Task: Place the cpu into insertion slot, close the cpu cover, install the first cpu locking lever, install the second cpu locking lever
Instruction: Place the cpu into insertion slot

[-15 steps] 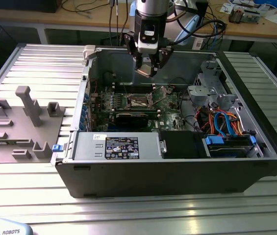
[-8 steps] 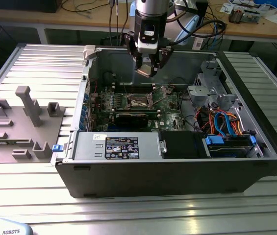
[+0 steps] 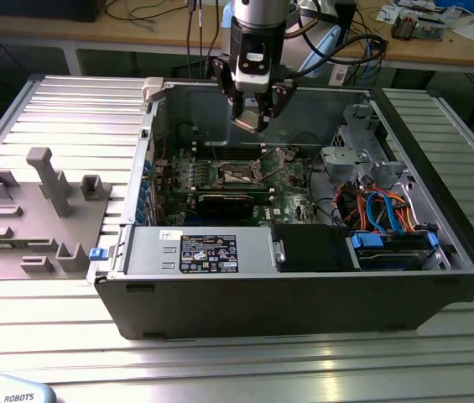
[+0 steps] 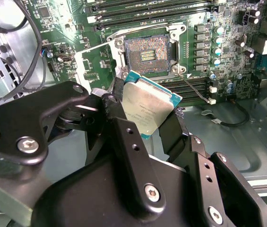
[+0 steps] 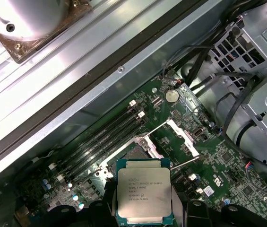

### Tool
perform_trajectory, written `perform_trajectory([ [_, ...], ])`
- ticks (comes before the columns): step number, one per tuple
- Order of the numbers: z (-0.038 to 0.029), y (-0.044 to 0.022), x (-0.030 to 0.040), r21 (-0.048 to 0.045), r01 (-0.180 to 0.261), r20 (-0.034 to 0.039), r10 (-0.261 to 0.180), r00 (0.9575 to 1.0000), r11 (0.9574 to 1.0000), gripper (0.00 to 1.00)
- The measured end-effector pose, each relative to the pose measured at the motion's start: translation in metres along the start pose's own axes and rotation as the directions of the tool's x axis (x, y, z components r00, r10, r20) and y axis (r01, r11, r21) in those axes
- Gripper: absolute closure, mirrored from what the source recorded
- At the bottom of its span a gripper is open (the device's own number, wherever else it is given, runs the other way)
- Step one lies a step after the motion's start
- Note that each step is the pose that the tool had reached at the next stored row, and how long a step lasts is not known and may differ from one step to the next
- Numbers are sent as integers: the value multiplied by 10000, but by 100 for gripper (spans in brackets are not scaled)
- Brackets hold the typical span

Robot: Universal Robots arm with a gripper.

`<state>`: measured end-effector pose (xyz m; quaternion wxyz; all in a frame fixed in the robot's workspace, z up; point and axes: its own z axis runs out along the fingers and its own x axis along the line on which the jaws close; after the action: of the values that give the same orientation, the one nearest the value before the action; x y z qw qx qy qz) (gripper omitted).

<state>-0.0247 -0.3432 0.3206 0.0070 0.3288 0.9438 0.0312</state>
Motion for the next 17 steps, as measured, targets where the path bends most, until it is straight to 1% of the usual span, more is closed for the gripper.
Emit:
perform_trajectory([
  [17,3,0,0,-1,-104,7,104,9999,9999,46],
])
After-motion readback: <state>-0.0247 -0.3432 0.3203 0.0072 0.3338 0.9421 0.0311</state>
